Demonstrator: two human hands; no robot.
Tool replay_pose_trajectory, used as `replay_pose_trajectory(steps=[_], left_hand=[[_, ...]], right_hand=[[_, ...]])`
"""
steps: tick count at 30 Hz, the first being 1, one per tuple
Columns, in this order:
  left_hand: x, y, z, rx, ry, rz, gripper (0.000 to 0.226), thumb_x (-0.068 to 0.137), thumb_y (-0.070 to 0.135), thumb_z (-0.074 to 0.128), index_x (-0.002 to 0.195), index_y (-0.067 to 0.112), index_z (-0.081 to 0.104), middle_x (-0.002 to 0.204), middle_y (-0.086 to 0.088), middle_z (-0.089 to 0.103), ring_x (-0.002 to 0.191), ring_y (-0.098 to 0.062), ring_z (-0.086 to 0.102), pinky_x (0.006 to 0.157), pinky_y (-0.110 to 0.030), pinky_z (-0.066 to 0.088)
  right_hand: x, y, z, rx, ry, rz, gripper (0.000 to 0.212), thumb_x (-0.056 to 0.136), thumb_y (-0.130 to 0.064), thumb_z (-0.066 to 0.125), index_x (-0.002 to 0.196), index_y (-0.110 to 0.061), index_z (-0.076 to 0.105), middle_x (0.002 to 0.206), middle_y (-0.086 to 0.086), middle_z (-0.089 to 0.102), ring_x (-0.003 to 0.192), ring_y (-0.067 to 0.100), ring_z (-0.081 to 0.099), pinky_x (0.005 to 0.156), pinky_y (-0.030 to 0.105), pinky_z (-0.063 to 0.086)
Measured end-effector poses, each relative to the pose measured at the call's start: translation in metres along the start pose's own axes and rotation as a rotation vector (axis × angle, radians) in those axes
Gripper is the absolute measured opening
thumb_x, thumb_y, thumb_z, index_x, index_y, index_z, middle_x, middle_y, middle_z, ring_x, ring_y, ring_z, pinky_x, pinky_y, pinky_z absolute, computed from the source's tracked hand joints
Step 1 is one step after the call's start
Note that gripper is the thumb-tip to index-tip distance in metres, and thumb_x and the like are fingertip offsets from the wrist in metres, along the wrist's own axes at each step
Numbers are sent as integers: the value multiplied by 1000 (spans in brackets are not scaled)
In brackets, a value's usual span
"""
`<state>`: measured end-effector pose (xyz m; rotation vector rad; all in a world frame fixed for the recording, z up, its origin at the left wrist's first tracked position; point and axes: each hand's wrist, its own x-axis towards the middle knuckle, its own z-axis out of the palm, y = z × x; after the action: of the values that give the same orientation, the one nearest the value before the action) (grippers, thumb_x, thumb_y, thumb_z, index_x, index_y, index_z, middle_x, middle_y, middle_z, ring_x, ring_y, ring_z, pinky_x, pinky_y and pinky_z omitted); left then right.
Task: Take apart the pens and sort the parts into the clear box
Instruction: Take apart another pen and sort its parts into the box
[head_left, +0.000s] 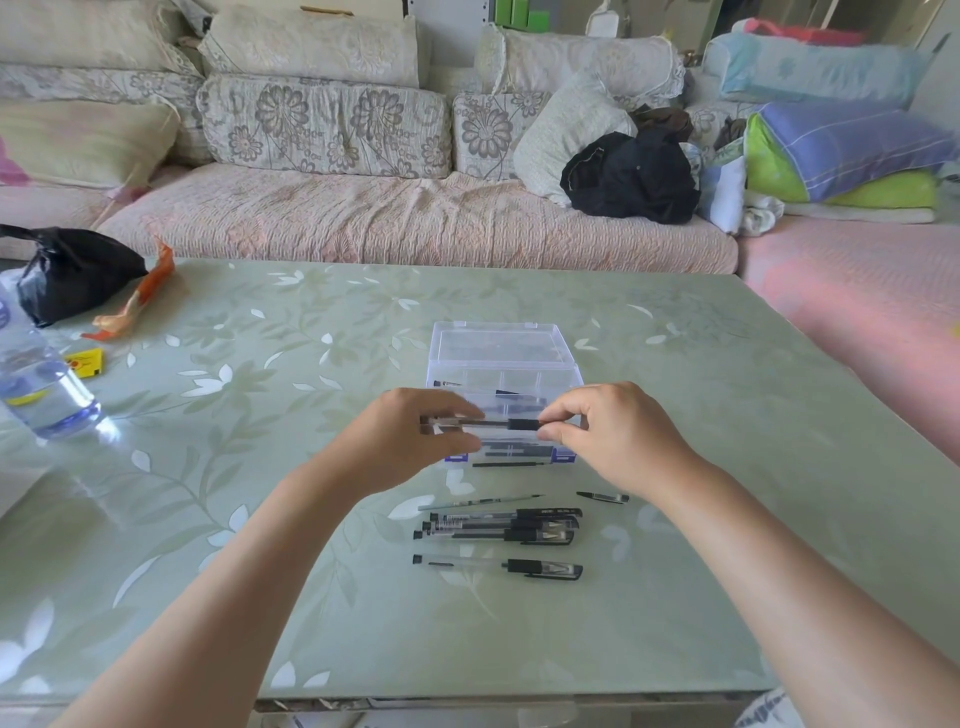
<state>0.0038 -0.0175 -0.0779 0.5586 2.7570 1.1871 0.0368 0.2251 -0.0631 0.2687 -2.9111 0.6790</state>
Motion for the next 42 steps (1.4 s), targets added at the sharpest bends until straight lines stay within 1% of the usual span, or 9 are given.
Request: replay_pose_trajectory(steps=[5,8,15,19,23,27,34,37,42], left_hand=[[3,4,-1,-54,37,16,6,88,24,68,84,29,68,75,14,71,54,-6,55,53,-16,45],[2,3,-2,-52,15,-36,18,94,31,59,79,24,67,73,12,72,52,-4,51,50,-13,40],[3,-1,0,-42,-86,-192,46,97,47,47,66,20,66,58,5,68,54,-14,49,61,-30,42],[-4,5,6,326,14,-18,24,88,60,54,90,38,60,72,15,65,60,-2,53,55,-21,35],[-8,13,19,417,17,172,15,92,52,55,103,42,57,76,16,63,59,5,50,52,-14,28],[-5,7,16,357,9,115,10,95,40,53,100,38,62,85,17,67,70,-1,57,57,-19,38],[-1,-9,-3,294,-58,15,15,97,24,50,102,32,62,93,18,66,77,-8,57,63,-18,40],[0,-19,-19,289,-52,-43,15,96,19,50,95,31,59,94,12,68,72,-4,54,60,-18,37],[-3,-24,-28,432,177,-70,6,91,31,55,92,34,59,87,18,63,71,-8,56,62,-25,44]], right_hand=[[0,0,2,10,-9,2,11,89,-40,67,94,-34,74,60,-53,43,58,-8,51,54,14,28],[1,-1,5,11,7,-12,11,88,-40,68,95,-34,75,62,-56,41,67,-24,46,56,12,26],[0,-2,7,6,32,-19,9,86,-40,70,90,-35,75,64,-54,44,69,-23,46,56,10,26],[-2,-9,11,-2,2,-54,8,87,-41,68,87,-35,74,65,-56,42,67,-20,47,56,11,25],[-2,-13,16,-6,-6,-81,10,87,-42,67,86,-35,73,68,-53,45,69,-19,48,55,12,25],[-2,-8,15,-9,16,-63,9,86,-42,68,85,-35,73,60,-34,53,64,-5,49,60,15,30],[-4,5,-1,-46,-39,35,8,90,-36,64,85,-35,70,58,-44,51,56,-8,50,56,20,33],[-3,14,-8,-62,-17,93,9,90,-34,62,84,-35,67,71,-33,61,53,-7,49,55,20,34],[-4,17,-10,-74,-3,140,9,89,-35,62,82,-36,66,90,-25,66,49,-2,45,56,22,36]])
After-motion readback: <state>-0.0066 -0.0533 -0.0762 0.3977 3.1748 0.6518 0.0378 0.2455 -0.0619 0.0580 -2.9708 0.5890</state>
